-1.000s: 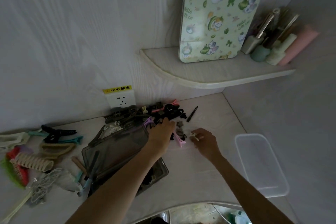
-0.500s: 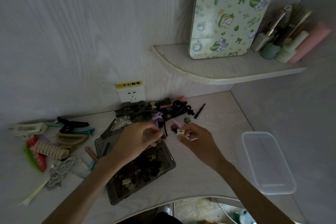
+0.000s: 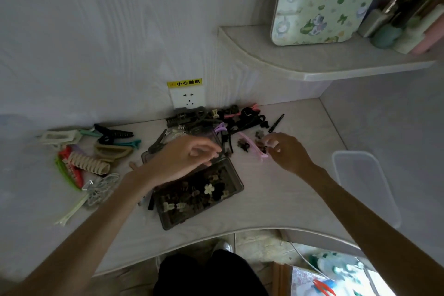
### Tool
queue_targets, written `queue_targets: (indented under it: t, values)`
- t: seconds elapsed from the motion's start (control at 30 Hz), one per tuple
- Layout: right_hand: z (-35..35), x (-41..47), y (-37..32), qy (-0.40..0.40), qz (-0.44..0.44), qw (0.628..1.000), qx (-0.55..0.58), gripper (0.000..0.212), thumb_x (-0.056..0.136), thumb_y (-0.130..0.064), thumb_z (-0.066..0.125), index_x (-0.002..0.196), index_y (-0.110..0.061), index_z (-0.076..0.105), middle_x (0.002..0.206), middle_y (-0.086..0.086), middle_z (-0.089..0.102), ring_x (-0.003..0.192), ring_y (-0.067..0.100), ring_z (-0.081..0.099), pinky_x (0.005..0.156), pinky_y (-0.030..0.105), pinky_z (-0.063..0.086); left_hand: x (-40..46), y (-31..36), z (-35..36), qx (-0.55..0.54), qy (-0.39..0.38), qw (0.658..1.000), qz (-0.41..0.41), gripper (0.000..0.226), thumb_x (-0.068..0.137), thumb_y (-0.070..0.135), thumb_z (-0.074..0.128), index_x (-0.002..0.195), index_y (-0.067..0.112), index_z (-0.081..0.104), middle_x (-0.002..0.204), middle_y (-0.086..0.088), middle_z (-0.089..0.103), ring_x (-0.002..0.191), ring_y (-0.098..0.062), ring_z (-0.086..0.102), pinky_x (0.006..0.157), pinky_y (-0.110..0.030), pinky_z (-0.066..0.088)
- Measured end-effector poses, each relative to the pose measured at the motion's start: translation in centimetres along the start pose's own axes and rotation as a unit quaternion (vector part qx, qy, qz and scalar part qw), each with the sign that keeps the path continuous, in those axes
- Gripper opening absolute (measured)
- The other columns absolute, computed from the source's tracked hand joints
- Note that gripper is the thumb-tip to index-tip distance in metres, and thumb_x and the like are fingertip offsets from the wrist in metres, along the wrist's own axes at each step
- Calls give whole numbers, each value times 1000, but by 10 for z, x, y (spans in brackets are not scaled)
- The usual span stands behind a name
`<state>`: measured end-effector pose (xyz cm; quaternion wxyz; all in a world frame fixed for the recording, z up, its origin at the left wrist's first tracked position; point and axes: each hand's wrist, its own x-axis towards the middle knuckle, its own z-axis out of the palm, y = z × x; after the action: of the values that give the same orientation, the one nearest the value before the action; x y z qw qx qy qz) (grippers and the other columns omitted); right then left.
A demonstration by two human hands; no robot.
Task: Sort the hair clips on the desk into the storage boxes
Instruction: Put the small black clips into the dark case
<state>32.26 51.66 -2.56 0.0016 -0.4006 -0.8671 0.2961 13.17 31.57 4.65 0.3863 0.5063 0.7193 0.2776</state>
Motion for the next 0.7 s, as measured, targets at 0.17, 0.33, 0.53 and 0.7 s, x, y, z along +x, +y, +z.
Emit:
queue_targets:
  t: [0.17, 0.33, 0.53, 0.7]
  values:
    - [10, 31, 10, -71, -59, 994, -58, 64, 85, -3, 57, 142, -14, 31, 145, 15, 32, 125, 31, 43, 100, 38, 42, 64, 4, 35, 148, 79, 986, 22, 27, 94, 19, 52, 120, 22, 61, 116, -1, 65, 92, -14, 63, 85, -31, 49]
    - [33, 46, 16, -91, -96, 983, -126, 56, 88, -13, 56, 140, -8, 34, 145, 15, 34, 131, 33, 36, 105, 43, 36, 115, 0, 75, 310, 68, 948, 35, 41, 83, 7, 58, 120, 24, 57, 119, -3, 62, 112, -24, 56, 95, -37, 45]
    - [31, 21, 27, 2, -3, 1000, 20, 18, 91, -22, 54, 104, -11, 59, 110, 8, 54, 91, 18, 53, 74, 22, 38, 129, -16, 85, 316, 7, 948, -17, 36, 86, 15, 62, 120, 18, 53, 125, -10, 51, 105, -29, 59, 87, -42, 52]
    - [25, 20, 26, 0, 89, 991, 104, 20, 85, -21, 63, 87, -15, 44, 89, 3, 50, 81, 18, 49, 65, 25, 36, 133, -16, 86, 262, 14, 965, -3, 25, 83, 21, 67, 106, 17, 60, 111, -6, 64, 98, -23, 64, 84, -39, 53]
